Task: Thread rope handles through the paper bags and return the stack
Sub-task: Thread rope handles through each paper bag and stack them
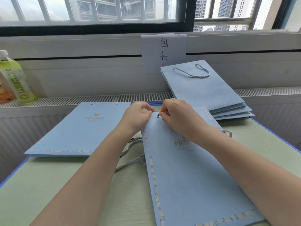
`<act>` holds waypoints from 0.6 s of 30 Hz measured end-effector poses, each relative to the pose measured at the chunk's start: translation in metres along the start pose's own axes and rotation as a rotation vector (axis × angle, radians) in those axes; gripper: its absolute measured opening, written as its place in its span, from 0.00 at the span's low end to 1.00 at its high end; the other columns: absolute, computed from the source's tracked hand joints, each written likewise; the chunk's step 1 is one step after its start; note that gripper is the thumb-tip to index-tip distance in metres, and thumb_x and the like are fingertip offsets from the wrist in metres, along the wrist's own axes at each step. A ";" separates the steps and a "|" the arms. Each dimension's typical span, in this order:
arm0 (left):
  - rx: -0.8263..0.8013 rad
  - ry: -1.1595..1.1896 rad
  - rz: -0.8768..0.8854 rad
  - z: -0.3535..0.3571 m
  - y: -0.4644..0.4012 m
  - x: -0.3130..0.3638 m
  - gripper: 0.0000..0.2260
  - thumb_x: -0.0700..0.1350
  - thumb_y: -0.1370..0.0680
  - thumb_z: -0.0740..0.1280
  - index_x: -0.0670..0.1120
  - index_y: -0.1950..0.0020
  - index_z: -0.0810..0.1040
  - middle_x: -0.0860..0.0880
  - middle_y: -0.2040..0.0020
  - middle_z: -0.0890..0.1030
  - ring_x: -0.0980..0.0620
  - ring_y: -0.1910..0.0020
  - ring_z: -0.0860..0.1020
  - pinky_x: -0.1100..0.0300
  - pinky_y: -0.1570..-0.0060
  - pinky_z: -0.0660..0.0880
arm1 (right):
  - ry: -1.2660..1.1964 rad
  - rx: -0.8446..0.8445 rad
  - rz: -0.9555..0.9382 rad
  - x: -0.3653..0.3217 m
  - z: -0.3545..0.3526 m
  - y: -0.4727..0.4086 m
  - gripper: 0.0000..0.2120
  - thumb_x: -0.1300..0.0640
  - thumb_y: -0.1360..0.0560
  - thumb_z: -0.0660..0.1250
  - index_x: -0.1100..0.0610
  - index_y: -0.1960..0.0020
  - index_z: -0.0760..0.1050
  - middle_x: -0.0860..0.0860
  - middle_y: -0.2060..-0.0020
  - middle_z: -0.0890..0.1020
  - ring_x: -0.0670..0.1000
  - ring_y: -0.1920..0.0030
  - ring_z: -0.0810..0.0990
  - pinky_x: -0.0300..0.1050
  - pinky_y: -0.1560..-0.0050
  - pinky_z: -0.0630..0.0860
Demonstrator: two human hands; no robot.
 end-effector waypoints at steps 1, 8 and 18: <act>-0.002 -0.022 0.011 0.000 0.001 0.001 0.08 0.37 0.22 0.61 0.45 0.54 0.79 0.50 0.70 0.73 0.60 0.70 0.67 0.65 0.69 0.63 | -0.010 0.013 0.011 0.002 0.000 0.002 0.05 0.58 0.23 0.60 0.56 0.57 0.71 0.49 0.60 0.72 0.50 0.58 0.70 0.41 0.61 0.60; 0.005 -0.187 0.025 0.002 -0.001 -0.003 0.10 0.41 0.24 0.62 0.54 0.60 0.77 0.57 0.63 0.76 0.44 0.47 0.75 0.49 0.45 0.73 | -0.017 0.030 -0.005 0.000 0.002 0.011 0.06 0.59 0.22 0.61 0.60 0.54 0.74 0.53 0.55 0.78 0.54 0.55 0.74 0.44 0.58 0.66; 0.048 0.365 -0.028 -0.010 0.007 0.010 0.08 0.41 0.22 0.66 0.47 0.61 0.78 0.50 0.62 0.78 0.53 0.63 0.75 0.61 0.62 0.71 | 0.133 0.293 -0.119 -0.016 -0.016 0.015 0.07 0.70 0.30 0.67 0.62 0.63 0.71 0.55 0.67 0.75 0.54 0.72 0.68 0.42 0.72 0.67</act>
Point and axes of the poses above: each hand's wrist, its own y-axis away from the middle knuckle, its own z-axis out of the palm, x = y × z, the point moved 6 cm from there along -y, towards the middle knuckle
